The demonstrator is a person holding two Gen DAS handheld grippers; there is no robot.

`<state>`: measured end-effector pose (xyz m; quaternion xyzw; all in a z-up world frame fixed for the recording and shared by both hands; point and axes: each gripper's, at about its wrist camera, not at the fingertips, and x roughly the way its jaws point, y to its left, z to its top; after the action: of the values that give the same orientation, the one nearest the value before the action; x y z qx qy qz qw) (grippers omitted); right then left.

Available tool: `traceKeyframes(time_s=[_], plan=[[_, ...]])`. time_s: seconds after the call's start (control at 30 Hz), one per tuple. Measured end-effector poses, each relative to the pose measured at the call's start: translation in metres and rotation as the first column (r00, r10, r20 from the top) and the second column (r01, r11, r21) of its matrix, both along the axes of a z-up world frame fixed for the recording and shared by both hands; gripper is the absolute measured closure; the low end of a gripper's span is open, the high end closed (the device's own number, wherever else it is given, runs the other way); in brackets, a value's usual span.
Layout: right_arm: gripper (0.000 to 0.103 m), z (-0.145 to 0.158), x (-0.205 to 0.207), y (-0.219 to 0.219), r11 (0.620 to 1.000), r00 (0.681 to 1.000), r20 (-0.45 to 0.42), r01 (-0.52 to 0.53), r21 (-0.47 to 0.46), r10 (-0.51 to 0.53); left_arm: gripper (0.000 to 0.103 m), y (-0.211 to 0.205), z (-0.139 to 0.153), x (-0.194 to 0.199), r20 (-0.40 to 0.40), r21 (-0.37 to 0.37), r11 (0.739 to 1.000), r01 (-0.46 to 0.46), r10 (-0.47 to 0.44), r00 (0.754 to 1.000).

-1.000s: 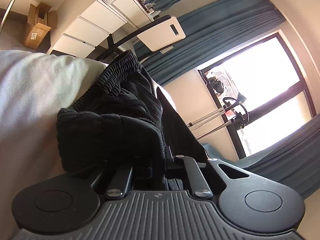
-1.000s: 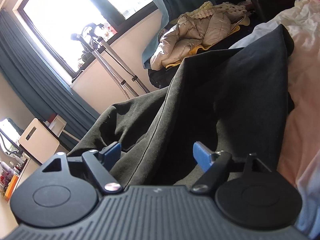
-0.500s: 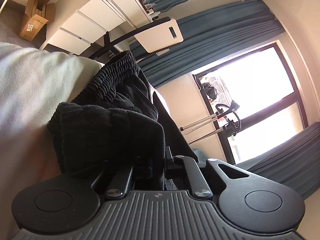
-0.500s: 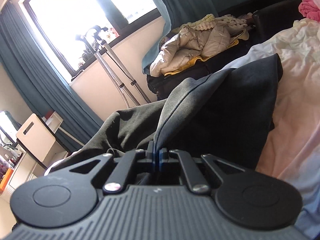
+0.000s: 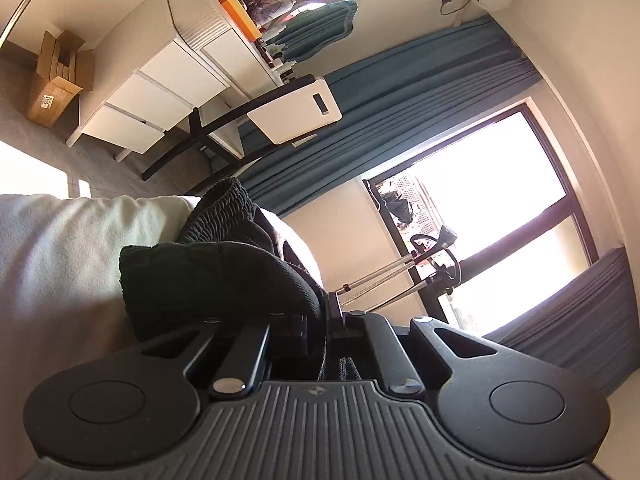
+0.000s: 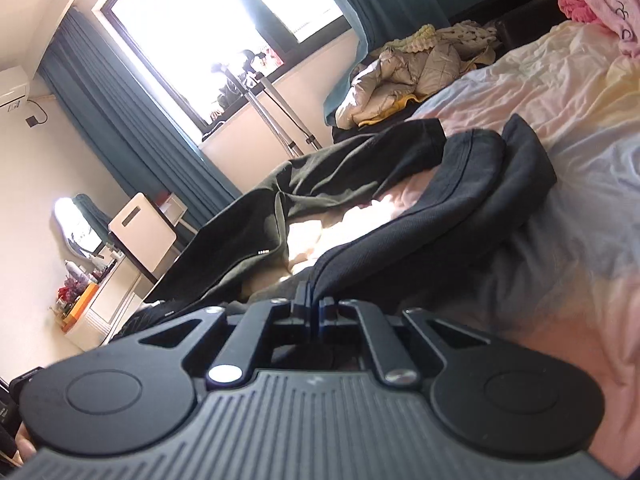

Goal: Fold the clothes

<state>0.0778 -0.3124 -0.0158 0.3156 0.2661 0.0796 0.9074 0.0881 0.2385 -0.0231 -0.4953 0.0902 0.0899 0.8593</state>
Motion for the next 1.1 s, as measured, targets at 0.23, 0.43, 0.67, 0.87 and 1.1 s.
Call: traceKeyframes(time_s=[0.23,0.43,0.67,0.87,1.1], plan=[[0.083,-0.044,-0.016,-0.017,0.993,0.997,-0.078,0.012,0.120,-0.002,0.094,0.003,-0.011,-0.001,-0.114,-0.007,1.000,0.026,-0.027,0.993],[0.050,-0.031,-0.011,-0.059,0.984,0.988,0.002,0.153,0.091,-0.154,0.094,0.004,-0.015,-0.010,-0.144,-0.034,0.999,0.006,-0.010,0.989],[0.050,-0.044,0.063,-0.087,0.986,0.986,0.041,0.164,-0.030,-0.162,0.094,-0.005,-0.014,-0.003,-0.217,0.036,0.999,-0.029,0.036,0.976],[0.050,-0.084,0.124,-0.122,0.985,0.986,-0.051,0.161,0.063,-0.158,0.094,-0.002,-0.019,0.002,-0.274,0.040,0.998,-0.051,0.060,0.960],[0.050,-0.111,0.164,-0.143,0.980,0.983,-0.132,0.147,0.133,-0.130,0.094,0.004,-0.031,0.019,-0.324,0.030,0.999,-0.041,0.049,0.945]])
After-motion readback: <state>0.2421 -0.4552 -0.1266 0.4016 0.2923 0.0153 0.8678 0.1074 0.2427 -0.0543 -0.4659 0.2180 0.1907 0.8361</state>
